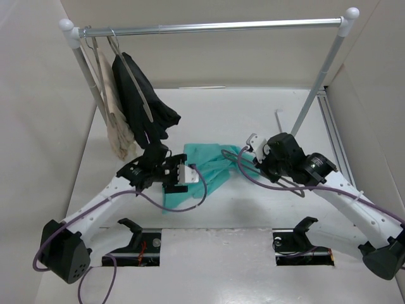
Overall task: Place the t-shirt on the hanger
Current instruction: Place tshirt on hanger
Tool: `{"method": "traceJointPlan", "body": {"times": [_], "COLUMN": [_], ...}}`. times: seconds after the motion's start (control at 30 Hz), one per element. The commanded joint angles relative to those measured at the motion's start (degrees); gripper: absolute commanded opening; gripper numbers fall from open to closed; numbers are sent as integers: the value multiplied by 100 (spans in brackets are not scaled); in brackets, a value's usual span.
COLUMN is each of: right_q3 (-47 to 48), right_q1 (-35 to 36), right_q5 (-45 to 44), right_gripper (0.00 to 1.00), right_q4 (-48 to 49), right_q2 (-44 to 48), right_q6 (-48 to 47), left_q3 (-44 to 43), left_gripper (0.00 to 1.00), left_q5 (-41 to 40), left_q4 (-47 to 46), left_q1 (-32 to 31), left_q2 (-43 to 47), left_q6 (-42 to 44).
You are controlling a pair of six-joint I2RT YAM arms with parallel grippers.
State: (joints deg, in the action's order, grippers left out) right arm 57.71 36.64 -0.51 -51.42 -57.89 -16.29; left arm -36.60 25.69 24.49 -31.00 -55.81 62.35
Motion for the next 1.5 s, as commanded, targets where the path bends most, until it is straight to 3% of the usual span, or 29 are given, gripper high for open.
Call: {"method": "traceJointPlan", "body": {"times": [0.0, 0.13, 0.33, 0.5, 0.67, 0.73, 0.83, 0.87, 1.13, 1.23, 1.47], "right_q3": [380, 381, 249, 249, 249, 249, 249, 249, 249, 249, 178], "right_q1": [211, 212, 212, 159, 159, 107, 106, 106, 106, 168, 168], "right_q5": [359, 360, 297, 236, 184, 183, 341, 411, 833, 623, 430], "right_gripper": [0, 0, 0, 0, 0, 0, 0, 0, 0, 0, 0], "right_q4": [676, 800, 853, 853, 853, 853, 906, 853, 633, 633, 985], "right_q2": [14, -64, 31, 93, 93, 93, 23, -38, 49, 120, -353], "right_q6": [-216, -216, -278, -278, -330, -331, -550, -602, -1279, -1341, -1341], "left_q3": [-988, -1314, -1262, -1323, -1473, -1420, -1490, -1577, -2613, -2939, -3125], "left_gripper": [72, 72, 70, 51, 46, 34, 2, 0, 0, 0, 0], "left_q5": [1032, 1044, 376, -248, -503, -565, -565, -565, -215, -73, 120], "left_q4": [-699, -1525, -1912, -2211, -2080, -2019, -1878, -1826, -869, -806, -577], "left_q1": [15, -80, -494, -494, -494, -494, -494, -494, -442, -231, -178], "left_q2": [-447, -1071, -1818, -2372, -2645, -2645, -2786, -2786, -2839, -2891, -2891], "left_q6": [-1240, -2077, -1937, -2157, -1840, -1752, -1691, -1691, -2156, -2481, -2587]}}
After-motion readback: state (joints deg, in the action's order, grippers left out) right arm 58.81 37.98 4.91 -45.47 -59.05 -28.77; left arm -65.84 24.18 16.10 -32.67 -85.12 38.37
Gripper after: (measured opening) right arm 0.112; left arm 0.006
